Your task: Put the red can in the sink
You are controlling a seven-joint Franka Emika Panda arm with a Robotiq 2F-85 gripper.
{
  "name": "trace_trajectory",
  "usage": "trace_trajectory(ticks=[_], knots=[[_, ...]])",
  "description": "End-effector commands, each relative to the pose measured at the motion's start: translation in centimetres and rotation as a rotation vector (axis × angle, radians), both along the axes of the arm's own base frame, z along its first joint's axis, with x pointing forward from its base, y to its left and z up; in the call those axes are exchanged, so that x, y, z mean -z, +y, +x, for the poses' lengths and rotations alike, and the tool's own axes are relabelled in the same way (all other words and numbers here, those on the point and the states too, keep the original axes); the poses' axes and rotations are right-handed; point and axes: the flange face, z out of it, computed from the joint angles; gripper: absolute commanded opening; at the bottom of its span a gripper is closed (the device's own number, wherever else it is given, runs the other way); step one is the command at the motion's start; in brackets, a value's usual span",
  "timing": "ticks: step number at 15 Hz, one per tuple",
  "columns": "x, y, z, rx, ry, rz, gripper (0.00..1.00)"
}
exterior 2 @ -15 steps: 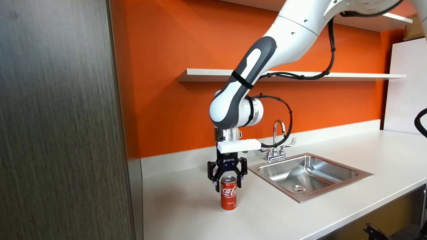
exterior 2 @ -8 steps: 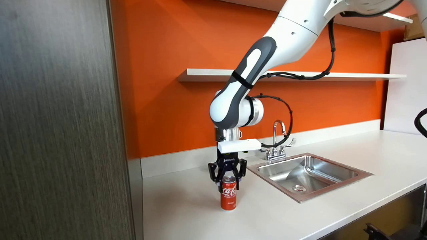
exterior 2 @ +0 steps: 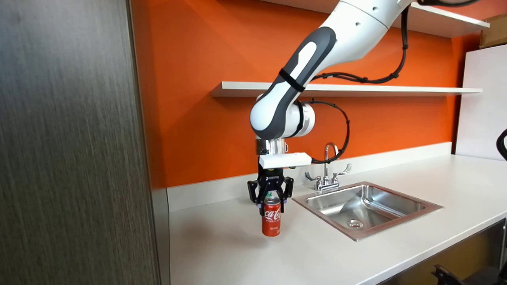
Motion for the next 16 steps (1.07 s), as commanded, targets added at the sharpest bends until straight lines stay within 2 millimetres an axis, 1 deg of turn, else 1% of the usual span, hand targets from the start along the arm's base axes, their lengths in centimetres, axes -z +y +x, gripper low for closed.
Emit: trace_trajectory(ticks=[1,3,5,8,11,14,16], knots=[[-3.7,-0.4,-0.9,0.005,-0.007,-0.011,0.38],[-4.7,-0.8,-0.7,0.011,-0.012,-0.012,0.38],[-5.6,-1.7,-0.3,0.022,-0.016,-0.002,0.38],[-6.7,-4.9,0.4,0.082,-0.037,0.011,0.38],[-7.6,-9.7,1.4,0.181,-0.055,0.036,0.38],[-7.7,-15.7,2.2,0.296,-0.060,0.063,0.38],[-7.4,-20.1,2.5,0.371,-0.056,0.080,0.38]])
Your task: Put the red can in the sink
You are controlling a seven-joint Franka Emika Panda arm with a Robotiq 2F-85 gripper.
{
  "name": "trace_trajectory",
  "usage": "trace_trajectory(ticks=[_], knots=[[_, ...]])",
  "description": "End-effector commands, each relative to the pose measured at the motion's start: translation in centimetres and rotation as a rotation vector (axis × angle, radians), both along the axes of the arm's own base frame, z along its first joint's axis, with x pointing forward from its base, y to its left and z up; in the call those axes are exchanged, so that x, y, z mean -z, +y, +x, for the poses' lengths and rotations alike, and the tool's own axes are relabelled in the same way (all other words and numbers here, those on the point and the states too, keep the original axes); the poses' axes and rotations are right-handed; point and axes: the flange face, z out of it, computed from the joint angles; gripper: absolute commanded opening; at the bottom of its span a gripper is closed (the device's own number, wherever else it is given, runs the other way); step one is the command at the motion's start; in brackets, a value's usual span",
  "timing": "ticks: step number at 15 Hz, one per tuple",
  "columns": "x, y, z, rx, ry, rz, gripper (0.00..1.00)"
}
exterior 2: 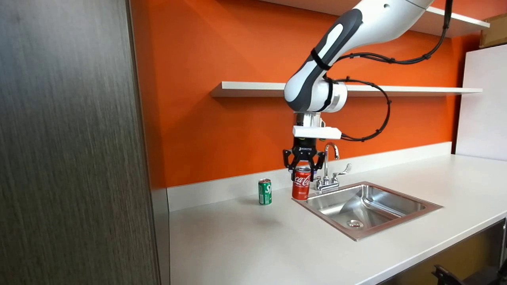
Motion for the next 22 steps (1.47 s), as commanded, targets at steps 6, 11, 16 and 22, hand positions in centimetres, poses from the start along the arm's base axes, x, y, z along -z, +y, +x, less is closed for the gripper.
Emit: trace_trajectory(ticks=[6,11,16,22], knots=[[2.0,-16.0,-0.3,0.259,0.018,0.082,0.38],[6.4,-21.1,-0.6,0.353,0.065,0.126,0.38],[11.0,-22.5,0.0,0.393,0.120,0.125,0.38],[15.3,-23.5,0.9,0.405,0.158,0.102,0.38]])
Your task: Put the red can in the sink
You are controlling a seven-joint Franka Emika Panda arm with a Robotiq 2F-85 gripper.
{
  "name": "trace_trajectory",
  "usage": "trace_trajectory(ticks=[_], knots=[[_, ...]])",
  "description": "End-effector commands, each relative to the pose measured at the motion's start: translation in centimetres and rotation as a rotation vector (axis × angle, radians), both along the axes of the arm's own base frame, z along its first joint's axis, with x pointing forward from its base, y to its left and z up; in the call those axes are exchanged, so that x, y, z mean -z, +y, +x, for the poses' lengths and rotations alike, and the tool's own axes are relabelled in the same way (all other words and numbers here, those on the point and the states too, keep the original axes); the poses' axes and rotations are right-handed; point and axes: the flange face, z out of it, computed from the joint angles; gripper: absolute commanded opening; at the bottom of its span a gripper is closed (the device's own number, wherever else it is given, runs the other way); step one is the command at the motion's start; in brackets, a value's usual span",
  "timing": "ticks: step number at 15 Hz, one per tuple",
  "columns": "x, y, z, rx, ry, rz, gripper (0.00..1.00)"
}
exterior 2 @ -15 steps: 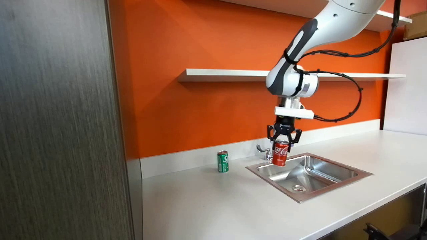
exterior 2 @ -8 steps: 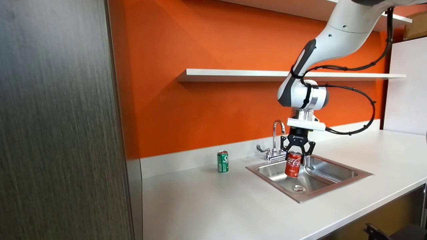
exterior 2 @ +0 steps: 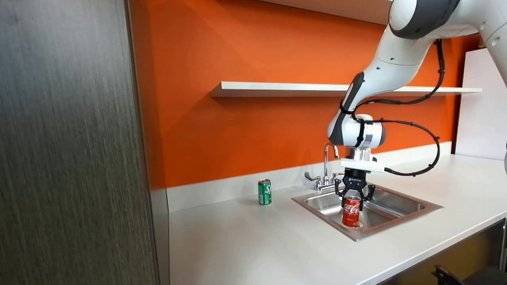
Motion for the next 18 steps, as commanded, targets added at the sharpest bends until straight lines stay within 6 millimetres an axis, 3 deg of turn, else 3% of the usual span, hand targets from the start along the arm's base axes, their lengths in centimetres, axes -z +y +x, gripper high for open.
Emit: trace_trajectory(ticks=[1,10,18], knots=[[1.5,-1.0,1.3,0.012,-0.003,0.005,0.38],[5.5,-2.2,2.6,0.024,0.006,-0.033,0.38],[7.0,-2.6,2.9,0.025,0.009,-0.045,0.38]])
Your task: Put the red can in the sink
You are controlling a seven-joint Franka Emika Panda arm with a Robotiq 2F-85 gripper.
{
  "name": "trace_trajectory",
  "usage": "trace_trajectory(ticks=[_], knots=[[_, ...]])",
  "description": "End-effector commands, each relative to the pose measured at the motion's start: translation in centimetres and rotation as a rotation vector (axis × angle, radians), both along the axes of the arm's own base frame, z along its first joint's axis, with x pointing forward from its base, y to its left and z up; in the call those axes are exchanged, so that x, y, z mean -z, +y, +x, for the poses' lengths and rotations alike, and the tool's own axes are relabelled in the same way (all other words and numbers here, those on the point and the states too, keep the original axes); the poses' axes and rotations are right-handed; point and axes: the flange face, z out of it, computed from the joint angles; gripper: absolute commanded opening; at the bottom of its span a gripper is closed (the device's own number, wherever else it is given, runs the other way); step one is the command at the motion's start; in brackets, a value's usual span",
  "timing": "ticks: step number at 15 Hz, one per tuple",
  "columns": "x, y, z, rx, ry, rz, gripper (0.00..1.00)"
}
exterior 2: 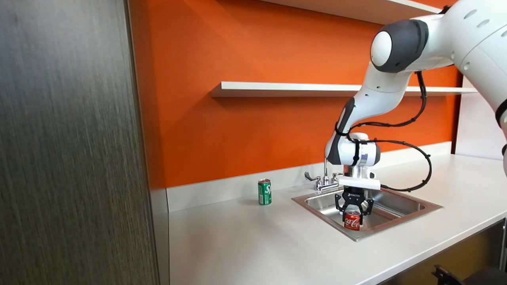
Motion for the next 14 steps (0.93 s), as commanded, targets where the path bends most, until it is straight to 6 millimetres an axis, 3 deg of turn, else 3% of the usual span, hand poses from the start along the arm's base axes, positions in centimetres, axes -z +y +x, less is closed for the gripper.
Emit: trace_trajectory(ticks=[1,2,3,5,7,14], knots=[[-0.3,-0.5,0.6,0.016,-0.015,0.001,0.38],[-0.2,-0.5,0.5,0.017,-0.014,0.002,0.38],[-0.2,-0.5,0.5,0.017,-0.014,0.004,0.84],[-0.3,-0.5,0.4,0.017,-0.014,0.003,0.95],[-0.8,-0.4,0.3,0.016,-0.019,0.003,1.00],[-4.2,-0.2,-0.5,0.000,-0.047,-0.006,1.00]])
